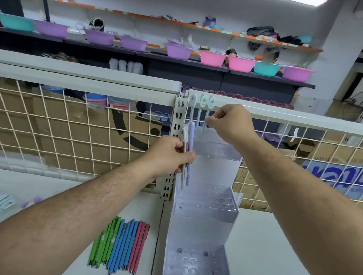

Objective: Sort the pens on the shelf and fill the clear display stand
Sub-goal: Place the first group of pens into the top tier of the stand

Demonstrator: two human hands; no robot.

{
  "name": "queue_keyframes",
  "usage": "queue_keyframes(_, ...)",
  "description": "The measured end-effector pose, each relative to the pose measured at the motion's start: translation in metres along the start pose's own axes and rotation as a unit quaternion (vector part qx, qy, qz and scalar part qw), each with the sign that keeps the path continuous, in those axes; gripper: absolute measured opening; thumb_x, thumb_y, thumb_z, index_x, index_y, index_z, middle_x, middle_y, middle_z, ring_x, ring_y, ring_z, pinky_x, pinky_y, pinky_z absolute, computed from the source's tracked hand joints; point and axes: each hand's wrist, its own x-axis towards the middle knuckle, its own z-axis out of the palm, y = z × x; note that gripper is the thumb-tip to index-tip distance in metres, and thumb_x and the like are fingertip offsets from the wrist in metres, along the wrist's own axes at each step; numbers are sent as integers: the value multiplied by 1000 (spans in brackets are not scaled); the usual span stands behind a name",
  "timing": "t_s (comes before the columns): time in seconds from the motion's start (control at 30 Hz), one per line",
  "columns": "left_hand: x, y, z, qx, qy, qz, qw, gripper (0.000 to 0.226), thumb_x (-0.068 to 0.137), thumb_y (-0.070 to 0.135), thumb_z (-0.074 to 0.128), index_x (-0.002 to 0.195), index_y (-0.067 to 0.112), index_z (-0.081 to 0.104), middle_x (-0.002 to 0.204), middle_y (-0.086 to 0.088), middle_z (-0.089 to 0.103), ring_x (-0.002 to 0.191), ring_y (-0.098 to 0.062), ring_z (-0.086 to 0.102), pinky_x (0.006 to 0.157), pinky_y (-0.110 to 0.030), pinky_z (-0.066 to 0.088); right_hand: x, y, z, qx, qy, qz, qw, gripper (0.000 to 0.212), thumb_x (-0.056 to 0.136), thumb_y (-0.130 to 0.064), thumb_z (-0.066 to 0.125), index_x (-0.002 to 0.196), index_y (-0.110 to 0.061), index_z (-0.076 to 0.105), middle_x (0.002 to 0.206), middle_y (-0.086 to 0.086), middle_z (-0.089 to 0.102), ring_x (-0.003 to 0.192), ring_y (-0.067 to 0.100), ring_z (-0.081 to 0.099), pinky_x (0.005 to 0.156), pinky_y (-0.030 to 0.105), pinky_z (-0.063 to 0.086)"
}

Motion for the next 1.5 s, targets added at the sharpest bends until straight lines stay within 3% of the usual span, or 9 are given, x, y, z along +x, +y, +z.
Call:
queue_keyframes(0.07,-1,5,0,-12,0,7,1000,7,91,17,70,93,9,71,91,-13,73,71,-15,66,60,-21,57,-13,-4,-7,58,-1,-11,998,17,89,-20,72,84,-4,68,70,1,63,59,11,55,54,26,51)
queue_keyframes(0.13,-2,8,1,-28,-1,15,1000,6,91,15,71,92,9,71,92,-14,72,72,-16,66,61,-23,58,-32,-7,-14,117,-86,-15,989,18,89,-19,74,84,-3,69,63,-4,61,48,2,48,43,15,41)
queue_keyframes(0.27,-2,13,6,-33,0,26,999,6,88,12,74,84,10,70,87,-13,73,72,-17,69,61,-26,56,-56,-5,-14,90,-190,-59,976,16,87,-18,79,78,-7,71,55,-11,59,45,-4,47,45,10,38)
queue_keyframes(0.53,-8,16,2,-28,3,22,999,9,97,16,62,97,12,71,90,-2,72,78,-16,67,59,-20,54,-39,-10,-36,178,-64,17,982,11,95,-14,69,90,-4,68,77,5,68,62,11,61,52,27,48)
queue_keyframes(0.73,-14,14,-5,-6,0,1,1000,23,103,28,50,101,12,67,89,-6,73,73,-12,71,62,-23,56,-1,-12,-42,190,81,43,978,12,97,-20,66,94,-9,71,85,5,72,66,14,69,48,21,48)
queue_keyframes(1.03,-15,11,-12,22,-16,-8,1000,12,100,13,53,101,14,65,93,-10,70,74,-15,66,59,-20,55,13,-4,-14,63,61,-7,996,15,95,-19,67,92,-5,72,85,12,70,84,32,70,77,47,62)
queue_keyframes(1.2,-13,11,-13,36,-36,-17,999,27,93,-4,47,108,13,63,98,-8,68,90,-20,69,67,-25,60,13,-1,-4,-18,2,-15,1000,16,95,-19,66,89,-6,73,82,12,70,82,33,70,76,47,62)
queue_keyframes(1.33,-11,10,-12,41,-36,1,998,23,95,-1,53,110,14,64,97,-6,69,88,-17,69,66,-23,58,10,3,-1,-32,-34,3,999,17,96,-17,65,88,-5,75,82,14,72,66,22,63,69,37,59)
queue_keyframes(1.5,-8,9,-8,22,-26,26,999,16,97,6,58,108,12,68,94,-6,71,83,-19,70,70,-30,61,-8,6,-11,10,15,3,1000,13,91,-18,70,84,-7,70,70,2,64,62,16,56,54,29,48)
